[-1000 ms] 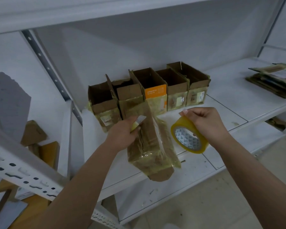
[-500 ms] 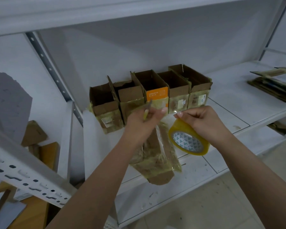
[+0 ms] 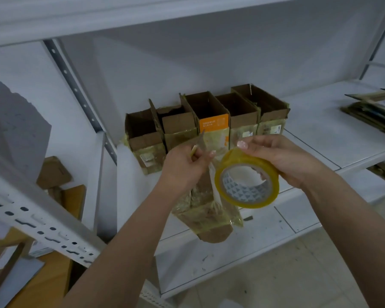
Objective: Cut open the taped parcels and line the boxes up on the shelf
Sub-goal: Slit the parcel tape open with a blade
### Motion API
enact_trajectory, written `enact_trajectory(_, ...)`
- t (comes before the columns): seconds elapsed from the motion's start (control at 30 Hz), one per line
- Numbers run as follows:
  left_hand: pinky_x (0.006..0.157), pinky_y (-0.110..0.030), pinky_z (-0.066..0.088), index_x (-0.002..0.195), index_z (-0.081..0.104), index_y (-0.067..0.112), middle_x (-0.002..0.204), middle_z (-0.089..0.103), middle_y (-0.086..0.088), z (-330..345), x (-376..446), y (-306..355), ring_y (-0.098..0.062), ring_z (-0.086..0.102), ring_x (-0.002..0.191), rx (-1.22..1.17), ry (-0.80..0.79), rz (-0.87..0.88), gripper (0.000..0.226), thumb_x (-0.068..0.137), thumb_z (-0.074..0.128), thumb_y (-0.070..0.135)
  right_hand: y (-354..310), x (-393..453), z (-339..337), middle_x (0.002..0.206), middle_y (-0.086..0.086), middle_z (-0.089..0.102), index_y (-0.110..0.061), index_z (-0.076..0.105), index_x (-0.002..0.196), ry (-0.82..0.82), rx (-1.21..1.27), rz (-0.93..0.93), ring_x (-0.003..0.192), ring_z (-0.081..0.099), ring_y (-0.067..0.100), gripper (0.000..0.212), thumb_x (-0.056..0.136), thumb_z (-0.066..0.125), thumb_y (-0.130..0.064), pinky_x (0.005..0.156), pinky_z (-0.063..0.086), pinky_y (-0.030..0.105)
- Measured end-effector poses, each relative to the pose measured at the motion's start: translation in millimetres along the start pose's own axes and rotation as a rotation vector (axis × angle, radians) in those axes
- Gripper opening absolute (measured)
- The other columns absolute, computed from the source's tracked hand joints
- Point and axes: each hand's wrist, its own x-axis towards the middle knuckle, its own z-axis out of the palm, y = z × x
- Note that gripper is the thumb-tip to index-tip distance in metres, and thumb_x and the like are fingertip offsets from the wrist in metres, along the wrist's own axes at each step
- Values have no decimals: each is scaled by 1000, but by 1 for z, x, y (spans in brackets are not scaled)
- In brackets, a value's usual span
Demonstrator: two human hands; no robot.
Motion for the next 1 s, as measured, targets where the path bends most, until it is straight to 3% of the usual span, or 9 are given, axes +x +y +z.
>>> enact_trajectory(0.07, 57, -36, 47, 64, 53, 16, 59, 59, -5, -5, -8, -8, -8, 50, 49, 8, 40, -39, 38, 88, 67, 41, -1, 2, 1, 90, -6, 76, -25, 74, 98, -22, -48, 0, 80, 73, 12, 62, 49, 73, -63, 70, 55, 23)
enact_trajectory(0.17, 59, -38, 50, 66, 53, 9, 61, 60, -9, -12, -22, -23, -14, 55, 54, 24, 120, -80, 42, 88, 65, 42, -2, 5, 10, 91, -5, 76, -23, 75, 96, -44, -118, 16, 85, 73, 15, 64, 47, 73, -64, 79, 55, 30)
enact_trajectory(0.23, 63, -37, 50, 71, 58, 6, 66, 65, -7, -22, -31, -40, -18, 63, 64, 25, 168, -148, 40, 90, 63, 42, -1, 5, 9, 88, -6, 76, -24, 75, 91, -26, -148, 35, 82, 73, 14, 62, 45, 74, -65, 75, 54, 29)
enact_trajectory(0.3, 63, -32, 47, 76, 63, 8, 66, 66, 0, -35, -41, -60, -9, 64, 65, 11, 208, -211, 37, 91, 63, 41, 0, 3, 3, 81, -6, 75, -28, 75, 83, -4, -205, 71, 72, 71, 11, 54, 44, 75, -66, 67, 51, 28)
enact_trajectory(0.4, 58, -25, 39, 73, 63, 7, 57, 62, 5, -42, -57, -80, 2, 61, 58, 32, 236, -237, 39, 91, 62, 41, 5, 2, 4, 81, -5, 69, -24, 72, 79, 10, -463, 120, 72, 66, 12, 40, 61, 80, -59, 61, 53, 30)
enact_trajectory(0.5, 54, -16, 37, 74, 62, 2, 56, 62, 1, -36, -72, -92, 5, 60, 57, 41, 235, -253, 42, 92, 61, 40, 8, 3, 13, 70, -9, 63, -20, 70, 76, 14, -598, 115, 60, 59, 2, 32, 72, 79, -50, 53, 43, 21)
enact_trajectory(0.67, 56, -21, 35, 68, 59, 11, 60, 64, 17, -31, -81, -108, 5, 60, 56, -14, 243, -285, 38, 94, 60, 39, 8, 4, 21, 55, -15, 51, -19, 69, 74, 17, -626, 117, 53, 48, 0, 30, 72, 82, -46, 57, 39, 25)
enact_trajectory(0.83, 57, -23, 36, 63, 55, 17, 59, 65, 11, -24, -83, -119, -1, 60, 57, -94, 259, -325, 38, 93, 61, 39, 11, 5, 27, 49, -17, 50, -19, 69, 76, 24, -637, 127, 58, 46, 0, 31, 71, 82, -47, 64, 40, 29)
enact_trajectory(1.0, 61, -24, 40, 67, 60, 15, 58, 63, 4, -7, -88, -128, -2, 59, 56, -180, 201, -377, 34, 95, 60, 34, 26, 7, 26, 73, -7, 63, -25, 68, 78, 2, -702, 208, 73, 61, 11, 31, 70, 80, -53, 81, 51, 38)
